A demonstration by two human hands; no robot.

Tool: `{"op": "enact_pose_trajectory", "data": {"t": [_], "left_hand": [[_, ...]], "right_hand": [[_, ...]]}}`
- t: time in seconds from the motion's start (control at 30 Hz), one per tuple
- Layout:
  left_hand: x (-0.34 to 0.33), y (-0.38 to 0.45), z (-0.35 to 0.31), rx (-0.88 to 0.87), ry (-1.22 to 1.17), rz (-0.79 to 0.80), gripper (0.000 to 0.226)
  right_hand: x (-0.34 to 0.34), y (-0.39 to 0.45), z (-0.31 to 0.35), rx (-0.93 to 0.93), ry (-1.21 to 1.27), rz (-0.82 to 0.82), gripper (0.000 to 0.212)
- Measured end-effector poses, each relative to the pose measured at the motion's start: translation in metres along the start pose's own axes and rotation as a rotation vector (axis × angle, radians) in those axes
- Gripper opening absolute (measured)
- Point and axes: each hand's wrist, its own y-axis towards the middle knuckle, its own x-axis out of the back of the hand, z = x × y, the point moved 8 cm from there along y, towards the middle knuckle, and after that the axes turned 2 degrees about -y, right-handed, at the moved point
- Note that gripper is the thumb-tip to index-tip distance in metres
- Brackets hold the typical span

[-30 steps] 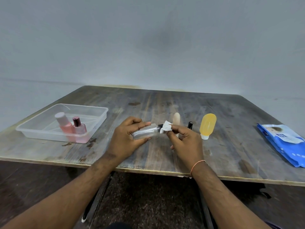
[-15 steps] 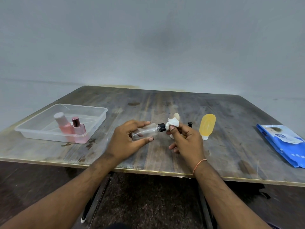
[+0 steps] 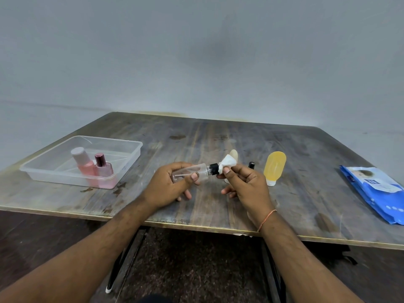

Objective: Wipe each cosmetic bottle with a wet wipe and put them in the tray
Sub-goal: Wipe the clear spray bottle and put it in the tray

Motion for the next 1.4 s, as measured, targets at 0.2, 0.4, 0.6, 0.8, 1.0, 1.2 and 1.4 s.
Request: {"op": "enact_pose_trajectory", "data": {"t": [0.2, 0.4, 0.6, 0.8, 1.0, 1.2, 1.4], "left_hand": [[-0.006, 0.003, 0.004, 0.068, 0.031, 0.075, 0.058], [-0.012, 0.003, 0.011, 0.066, 0.207, 0.168, 0.076], [-0.017, 0.001, 0.006, 0.058, 0.307, 0.208, 0.08], [-0.016, 0.001, 0.007, 0.079, 0.307, 0.201, 0.081], [-0.017, 0.001, 0.008, 0.068, 0.3, 0.207, 0.082], [-0.018, 0.001, 0.006, 0.053, 0.302, 0.198, 0.082], [-0.016, 0.003, 0.008, 0.053, 0.287, 0.173, 0.095]], "right_hand": [[0.001, 0.002, 0.0, 0.003, 0.027, 0.008, 0.017], [0.002, 0.002, 0.0, 0.013, 0.026, 0.009, 0.015], [-0.001, 0.001, 0.001, 0.034, -0.026, 0.029, 0.014], [-0.004, 0.0, 0.003, 0.085, -0.095, 0.052, 0.011], [-0.009, 0.0, 0.002, 0.103, -0.163, 0.09, 0.014], [-0.009, -0.001, 0.003, 0.096, -0.099, 0.116, 0.014], [-0.011, -0.001, 0.002, 0.088, -0.121, 0.127, 0.014]]}}
